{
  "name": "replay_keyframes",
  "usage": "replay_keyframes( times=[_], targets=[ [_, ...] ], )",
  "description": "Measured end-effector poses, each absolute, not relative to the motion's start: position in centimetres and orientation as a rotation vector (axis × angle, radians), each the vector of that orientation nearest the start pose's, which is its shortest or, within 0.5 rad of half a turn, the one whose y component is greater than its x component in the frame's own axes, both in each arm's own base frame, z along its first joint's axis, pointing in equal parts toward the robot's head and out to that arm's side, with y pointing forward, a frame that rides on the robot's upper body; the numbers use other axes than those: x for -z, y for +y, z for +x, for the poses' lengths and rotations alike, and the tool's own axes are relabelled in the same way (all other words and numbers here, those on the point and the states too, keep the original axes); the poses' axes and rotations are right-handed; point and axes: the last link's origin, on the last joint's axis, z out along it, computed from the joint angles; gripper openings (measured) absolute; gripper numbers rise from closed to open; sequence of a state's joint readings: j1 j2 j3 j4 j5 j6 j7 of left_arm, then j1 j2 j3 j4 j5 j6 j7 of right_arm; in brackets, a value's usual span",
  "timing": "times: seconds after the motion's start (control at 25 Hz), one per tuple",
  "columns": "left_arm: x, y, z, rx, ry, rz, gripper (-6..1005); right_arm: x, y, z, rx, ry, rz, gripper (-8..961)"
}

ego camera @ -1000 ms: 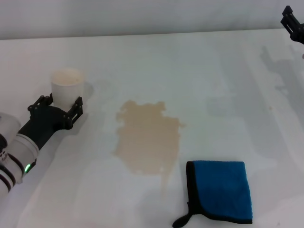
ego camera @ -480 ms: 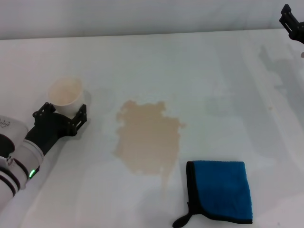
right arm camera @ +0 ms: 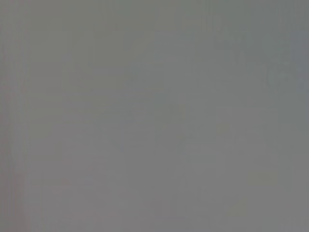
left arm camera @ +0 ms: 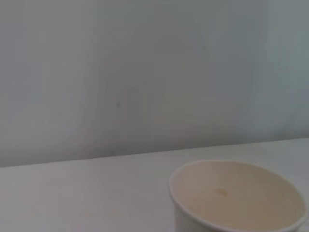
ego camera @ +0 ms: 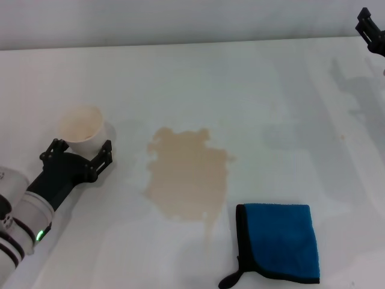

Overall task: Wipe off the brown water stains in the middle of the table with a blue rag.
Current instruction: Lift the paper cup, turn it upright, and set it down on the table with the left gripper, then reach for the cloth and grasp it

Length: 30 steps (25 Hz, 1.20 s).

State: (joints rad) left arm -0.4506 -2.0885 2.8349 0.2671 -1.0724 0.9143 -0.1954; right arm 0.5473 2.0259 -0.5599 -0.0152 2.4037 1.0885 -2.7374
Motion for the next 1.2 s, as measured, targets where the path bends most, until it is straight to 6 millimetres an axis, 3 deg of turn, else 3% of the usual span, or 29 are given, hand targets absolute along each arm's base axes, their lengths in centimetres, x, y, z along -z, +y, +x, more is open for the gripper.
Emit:
replay_keyframes(
  times=[0.08, 0.28, 0.52, 0.92, 1.2],
  targets=[
    [10.4, 30.0, -31.4, 0.554, -0.72, -2.012, 701, -4.2, 36.4, 35.6, -0.735, 0.705, -1.431, 871],
    [10.3, 29.5, -31.6, 0.562, -0.724, -2.006, 849, -4.2, 36.3, 35.7, -0.736, 0.703, -1.435, 871],
    [10.3, 28.6, -31.8, 0.584, -0.741, -1.989, 893, -4.3, 36.1, 35.9, -0.731, 0.7, -1.434, 871],
    [10.4, 27.1, -32.6, 0.587, -0.785, -1.964, 892, -4.6, 36.1, 35.9, -0.729, 0.693, -1.432, 869],
    [9.7, 24.3, -33.0, 0.689, -0.808, -1.884, 893, -4.7, 36.2, 36.0, -0.728, 0.695, -1.425, 867]
  ],
)
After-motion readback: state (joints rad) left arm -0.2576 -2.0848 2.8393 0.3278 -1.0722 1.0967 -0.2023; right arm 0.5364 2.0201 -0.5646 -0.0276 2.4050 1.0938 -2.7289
